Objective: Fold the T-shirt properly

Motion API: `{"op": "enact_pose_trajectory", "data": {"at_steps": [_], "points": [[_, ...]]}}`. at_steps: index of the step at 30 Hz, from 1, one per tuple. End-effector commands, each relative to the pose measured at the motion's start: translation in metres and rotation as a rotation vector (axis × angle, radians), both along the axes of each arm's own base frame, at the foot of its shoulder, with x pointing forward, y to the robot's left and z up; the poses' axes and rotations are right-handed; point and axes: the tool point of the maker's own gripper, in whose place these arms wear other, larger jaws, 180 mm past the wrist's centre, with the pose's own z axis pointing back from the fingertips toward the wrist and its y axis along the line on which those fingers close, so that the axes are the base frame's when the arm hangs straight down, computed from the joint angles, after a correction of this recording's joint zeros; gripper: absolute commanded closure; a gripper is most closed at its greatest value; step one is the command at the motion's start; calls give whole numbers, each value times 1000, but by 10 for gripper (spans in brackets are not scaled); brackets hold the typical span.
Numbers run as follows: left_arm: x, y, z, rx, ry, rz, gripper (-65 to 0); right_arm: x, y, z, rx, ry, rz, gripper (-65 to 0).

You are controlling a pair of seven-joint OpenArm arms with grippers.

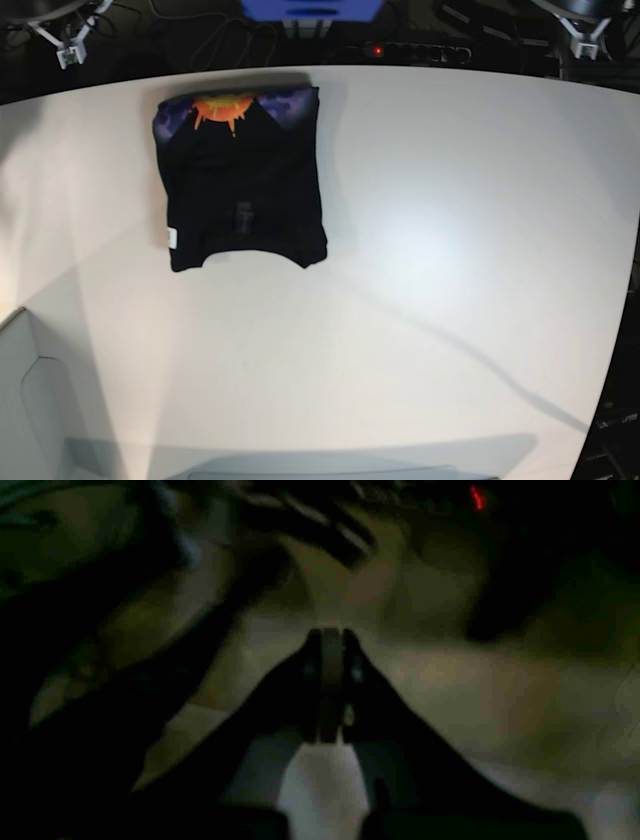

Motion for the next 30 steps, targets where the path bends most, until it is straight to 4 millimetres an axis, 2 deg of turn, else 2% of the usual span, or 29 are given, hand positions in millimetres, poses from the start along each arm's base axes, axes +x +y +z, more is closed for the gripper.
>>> {"op": "enact_pose_trajectory", "data": {"at_steps": [1,2,4,7,8,11,15,19,20,24,27,30], "points": [[-13,-3,-8,-7,28,-32,0,-10,-3,-4,6,42,24,0],[-25,-15,-20,-38,46,-40,0,-20,1,-12,29,76,21,0],[-46,-36,-39,-90,66,-14,0,-21,12,-27,70,98,21,0],[-56,-64,-67,-151,63,32,0,-34,35,-54,149,166,14,0],[-60,-75,-77,-174,68,46,0,-32,45,-65,180,181,17,0],[-59,-116,-108,-250,57,77,0,-33,72,-91,262,230,19,0],[-46,-153,-134,-317,26,91,0,-23,100,-112,346,198,1,0],[-29,-187,-158,-386,33,106,0,-22,133,-130,441,164,-1,0],[-25,-193,-164,-390,38,116,0,-21,135,-136,434,148,-23,0],[-13,-182,-178,-272,19,158,0,-12,133,-162,341,73,-143,0],[5,-171,-185,-191,-13,152,0,-6,109,-179,174,13,-241,0],[20,-167,-189,-148,-20,131,0,-7,94,-185,-16,-55,-293,0]]}}
